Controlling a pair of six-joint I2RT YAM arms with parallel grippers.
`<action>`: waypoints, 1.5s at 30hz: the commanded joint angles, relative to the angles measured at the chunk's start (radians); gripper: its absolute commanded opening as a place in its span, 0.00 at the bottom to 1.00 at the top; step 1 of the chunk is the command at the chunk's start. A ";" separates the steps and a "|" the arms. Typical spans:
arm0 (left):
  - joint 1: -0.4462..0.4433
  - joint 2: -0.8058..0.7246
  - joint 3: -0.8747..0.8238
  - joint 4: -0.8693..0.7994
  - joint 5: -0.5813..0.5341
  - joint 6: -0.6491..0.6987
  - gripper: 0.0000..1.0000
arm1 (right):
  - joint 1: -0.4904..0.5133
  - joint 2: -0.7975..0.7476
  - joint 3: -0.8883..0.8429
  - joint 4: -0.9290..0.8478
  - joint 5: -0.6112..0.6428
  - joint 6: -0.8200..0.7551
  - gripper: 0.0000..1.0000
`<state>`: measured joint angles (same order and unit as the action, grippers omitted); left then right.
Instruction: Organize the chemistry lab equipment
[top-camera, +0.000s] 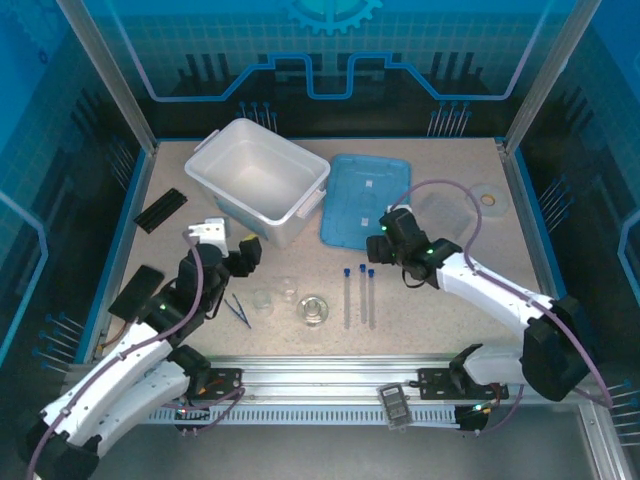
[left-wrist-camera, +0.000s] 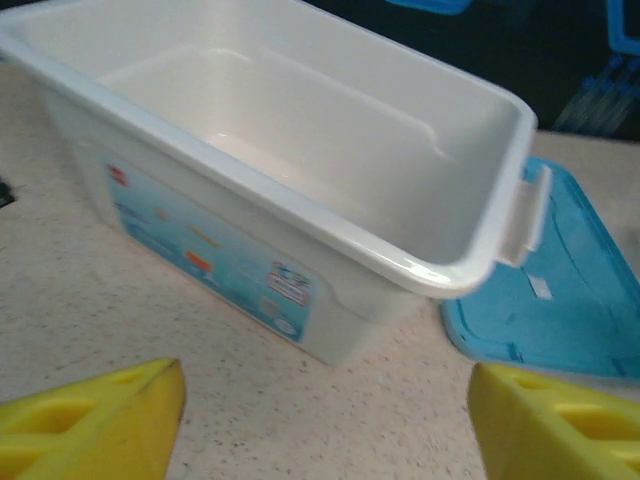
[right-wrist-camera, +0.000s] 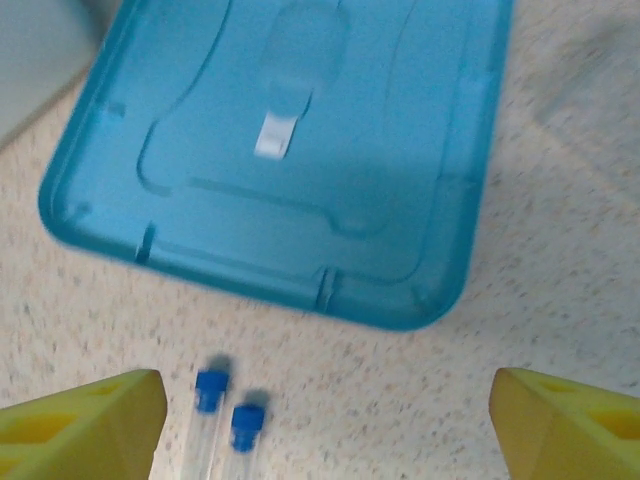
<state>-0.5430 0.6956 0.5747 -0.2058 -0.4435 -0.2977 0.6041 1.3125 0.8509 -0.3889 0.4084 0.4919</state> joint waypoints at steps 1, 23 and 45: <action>-0.078 0.066 0.046 -0.004 0.038 0.022 0.71 | 0.046 0.054 0.023 -0.074 -0.008 0.040 0.74; -0.327 0.501 0.182 0.163 0.111 0.075 0.69 | 0.088 0.265 0.014 -0.043 -0.098 0.132 0.39; -0.327 0.504 0.177 0.151 0.115 0.069 0.70 | 0.095 0.327 0.012 -0.048 -0.079 0.169 0.38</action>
<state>-0.8642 1.1988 0.7277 -0.0650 -0.3424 -0.2337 0.6827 1.6173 0.8513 -0.4107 0.3073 0.6346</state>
